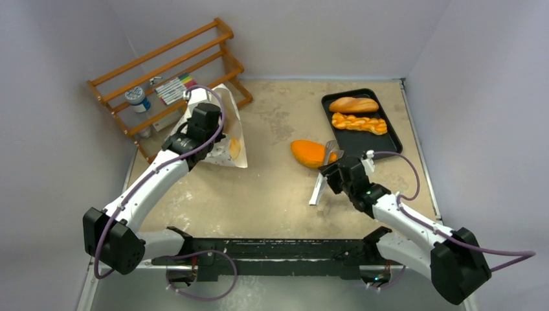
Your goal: Take the fake bread out of the paper bag
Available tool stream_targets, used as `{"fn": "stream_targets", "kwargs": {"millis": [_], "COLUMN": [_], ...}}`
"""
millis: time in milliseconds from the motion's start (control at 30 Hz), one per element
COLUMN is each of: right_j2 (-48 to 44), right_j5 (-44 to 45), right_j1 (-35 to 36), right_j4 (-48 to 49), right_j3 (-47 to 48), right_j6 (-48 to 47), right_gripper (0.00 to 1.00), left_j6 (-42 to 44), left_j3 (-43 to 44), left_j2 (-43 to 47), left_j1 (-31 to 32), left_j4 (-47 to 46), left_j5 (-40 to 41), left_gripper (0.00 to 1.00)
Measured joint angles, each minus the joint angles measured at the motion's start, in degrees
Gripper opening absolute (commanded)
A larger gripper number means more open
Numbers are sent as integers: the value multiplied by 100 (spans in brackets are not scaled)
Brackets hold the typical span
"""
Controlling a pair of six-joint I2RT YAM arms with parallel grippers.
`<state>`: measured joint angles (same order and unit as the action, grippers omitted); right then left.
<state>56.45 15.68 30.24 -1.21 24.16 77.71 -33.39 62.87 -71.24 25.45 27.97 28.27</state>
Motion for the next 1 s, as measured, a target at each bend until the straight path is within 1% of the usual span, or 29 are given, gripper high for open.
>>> {"fn": "stream_targets", "kwargs": {"millis": [167,233,367,433,733,1000], "right_j2": [114,133,103,48,-160,-616], "right_j5": [-90,-142,-179,-188,-155,173], "right_j1": [-28,-33,-33,-33,-33,-31], "right_j4": [160,192,214,208,4,-52], "right_j3": [-9,-11,-31,-31,15,249], "right_j6": [-44,-48,-66,-81,-214,-487], "right_gripper": [44,38,21,0,0,0], "left_j6": [0,0,0,0,0,0], "left_j3": [0,0,0,0,0,-2], "left_j2": [0,0,0,0,0,0], "left_j1": [0,0,0,0,-2,-17], "left_j4": [0,0,-2,-2,-2,-2], "left_j5": [-2,-2,0,-2,-4,-9], "left_gripper": [0,0,0,0,0,0]}}
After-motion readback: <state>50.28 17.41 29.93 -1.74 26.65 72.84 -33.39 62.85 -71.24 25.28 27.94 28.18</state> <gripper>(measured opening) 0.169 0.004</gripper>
